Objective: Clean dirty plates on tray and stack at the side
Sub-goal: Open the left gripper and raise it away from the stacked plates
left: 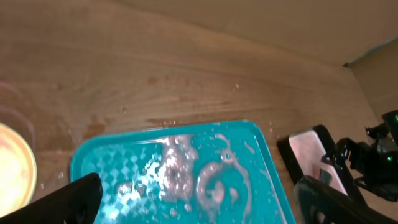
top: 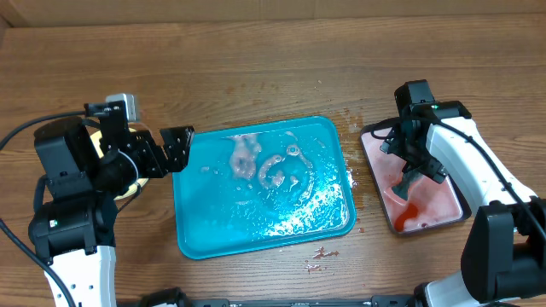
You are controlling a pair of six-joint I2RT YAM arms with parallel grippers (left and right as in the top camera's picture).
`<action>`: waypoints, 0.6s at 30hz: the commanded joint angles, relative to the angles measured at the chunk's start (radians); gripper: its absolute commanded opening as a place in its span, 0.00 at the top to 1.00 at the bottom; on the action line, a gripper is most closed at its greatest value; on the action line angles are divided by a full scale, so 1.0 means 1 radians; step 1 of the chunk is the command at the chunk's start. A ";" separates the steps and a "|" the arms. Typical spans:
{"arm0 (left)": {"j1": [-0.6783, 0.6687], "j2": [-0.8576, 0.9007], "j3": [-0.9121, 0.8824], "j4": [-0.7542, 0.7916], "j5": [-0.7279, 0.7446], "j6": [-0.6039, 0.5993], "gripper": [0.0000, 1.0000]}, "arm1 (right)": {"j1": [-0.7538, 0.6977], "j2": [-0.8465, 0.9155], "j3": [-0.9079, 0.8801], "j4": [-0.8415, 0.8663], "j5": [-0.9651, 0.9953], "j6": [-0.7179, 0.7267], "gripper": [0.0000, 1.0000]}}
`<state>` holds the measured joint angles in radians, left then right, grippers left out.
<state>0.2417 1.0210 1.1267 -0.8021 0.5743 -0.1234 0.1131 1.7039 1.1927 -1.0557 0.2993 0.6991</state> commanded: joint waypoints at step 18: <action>-0.019 -0.020 0.015 0.700 0.140 0.101 0.00 | -0.002 -0.004 -0.002 0.004 0.014 0.002 0.00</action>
<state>0.2401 1.0210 1.1267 -0.1547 0.6621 -0.0429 0.1127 1.7039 1.1896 -1.0557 0.2993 0.6987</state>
